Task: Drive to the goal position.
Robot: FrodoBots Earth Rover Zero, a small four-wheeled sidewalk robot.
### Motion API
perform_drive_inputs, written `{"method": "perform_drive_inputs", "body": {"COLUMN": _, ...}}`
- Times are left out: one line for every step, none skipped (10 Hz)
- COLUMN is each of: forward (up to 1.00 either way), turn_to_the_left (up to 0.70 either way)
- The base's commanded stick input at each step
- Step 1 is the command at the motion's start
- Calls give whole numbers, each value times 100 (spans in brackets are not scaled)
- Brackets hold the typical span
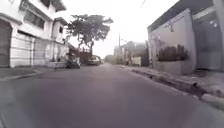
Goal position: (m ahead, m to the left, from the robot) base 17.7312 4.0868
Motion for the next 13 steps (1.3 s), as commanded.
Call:
{"method": "perform_drive_inputs", "body": {"forward": 100, "turn_to_the_left": 0}}
{"method": "perform_drive_inputs", "body": {"forward": 100, "turn_to_the_left": 0}}
{"method": "perform_drive_inputs", "body": {"forward": 100, "turn_to_the_left": -29}}
{"method": "perform_drive_inputs", "body": {"forward": 100, "turn_to_the_left": -40}}
{"method": "perform_drive_inputs", "body": {"forward": 100, "turn_to_the_left": -40}}
{"method": "perform_drive_inputs", "body": {"forward": 100, "turn_to_the_left": -40}}
{"method": "perform_drive_inputs", "body": {"forward": 100, "turn_to_the_left": -40}}
{"method": "perform_drive_inputs", "body": {"forward": 100, "turn_to_the_left": -32}}
{"method": "perform_drive_inputs", "body": {"forward": 100, "turn_to_the_left": -14}}
{"method": "perform_drive_inputs", "body": {"forward": 100, "turn_to_the_left": 0}}
{"method": "perform_drive_inputs", "body": {"forward": 100, "turn_to_the_left": 0}}
{"method": "perform_drive_inputs", "body": {"forward": 100, "turn_to_the_left": 0}}
{"method": "perform_drive_inputs", "body": {"forward": 100, "turn_to_the_left": 0}}
